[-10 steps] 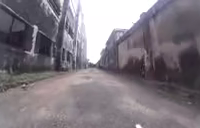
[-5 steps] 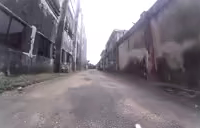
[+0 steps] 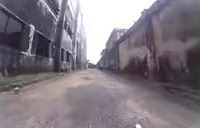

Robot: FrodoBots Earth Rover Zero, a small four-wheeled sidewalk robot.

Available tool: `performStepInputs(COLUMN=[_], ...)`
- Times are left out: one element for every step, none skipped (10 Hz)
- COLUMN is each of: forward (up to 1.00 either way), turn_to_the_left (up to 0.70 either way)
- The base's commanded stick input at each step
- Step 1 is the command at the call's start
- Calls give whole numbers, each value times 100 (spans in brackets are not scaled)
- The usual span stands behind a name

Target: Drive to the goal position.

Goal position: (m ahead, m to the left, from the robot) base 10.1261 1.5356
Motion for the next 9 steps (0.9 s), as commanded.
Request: performStepInputs(forward=[30, 30, 30, 30, 30, 30, 30, 30, 30], turn_to_the_left=[0, 0, 0, 0, 0, 0, 0, 0, 0])
